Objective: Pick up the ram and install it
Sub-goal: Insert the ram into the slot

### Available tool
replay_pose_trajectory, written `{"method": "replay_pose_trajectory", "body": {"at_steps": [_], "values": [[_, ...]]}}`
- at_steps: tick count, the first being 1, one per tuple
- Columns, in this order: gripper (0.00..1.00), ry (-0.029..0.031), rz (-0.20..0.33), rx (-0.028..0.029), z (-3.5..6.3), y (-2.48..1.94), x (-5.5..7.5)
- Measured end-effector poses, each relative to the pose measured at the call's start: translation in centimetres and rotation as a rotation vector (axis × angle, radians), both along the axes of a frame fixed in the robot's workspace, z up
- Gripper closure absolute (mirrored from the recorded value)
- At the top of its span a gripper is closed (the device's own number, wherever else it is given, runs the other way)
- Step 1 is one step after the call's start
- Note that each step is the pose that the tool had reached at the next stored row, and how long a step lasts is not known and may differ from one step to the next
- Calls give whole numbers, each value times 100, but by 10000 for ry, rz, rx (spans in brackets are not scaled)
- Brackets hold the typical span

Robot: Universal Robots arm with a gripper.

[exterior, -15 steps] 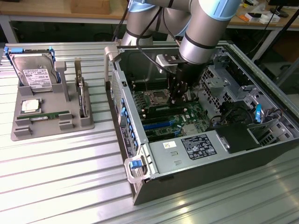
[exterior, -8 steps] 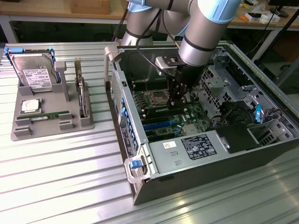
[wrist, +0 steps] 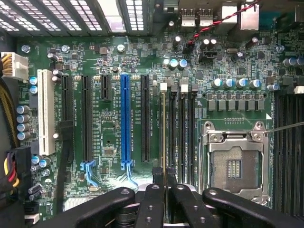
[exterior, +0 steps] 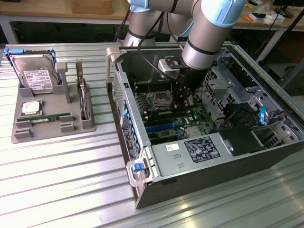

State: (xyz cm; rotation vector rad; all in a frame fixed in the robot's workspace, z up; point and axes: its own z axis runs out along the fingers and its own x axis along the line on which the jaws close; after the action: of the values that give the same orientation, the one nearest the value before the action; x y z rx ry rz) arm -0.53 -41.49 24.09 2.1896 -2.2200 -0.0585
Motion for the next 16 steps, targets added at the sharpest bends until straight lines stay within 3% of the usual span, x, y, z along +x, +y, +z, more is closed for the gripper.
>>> {"method": "replay_pose_trajectory", "body": {"at_steps": [16], "values": [[88, -5, 3, 6, -68, 18, -29]]}}
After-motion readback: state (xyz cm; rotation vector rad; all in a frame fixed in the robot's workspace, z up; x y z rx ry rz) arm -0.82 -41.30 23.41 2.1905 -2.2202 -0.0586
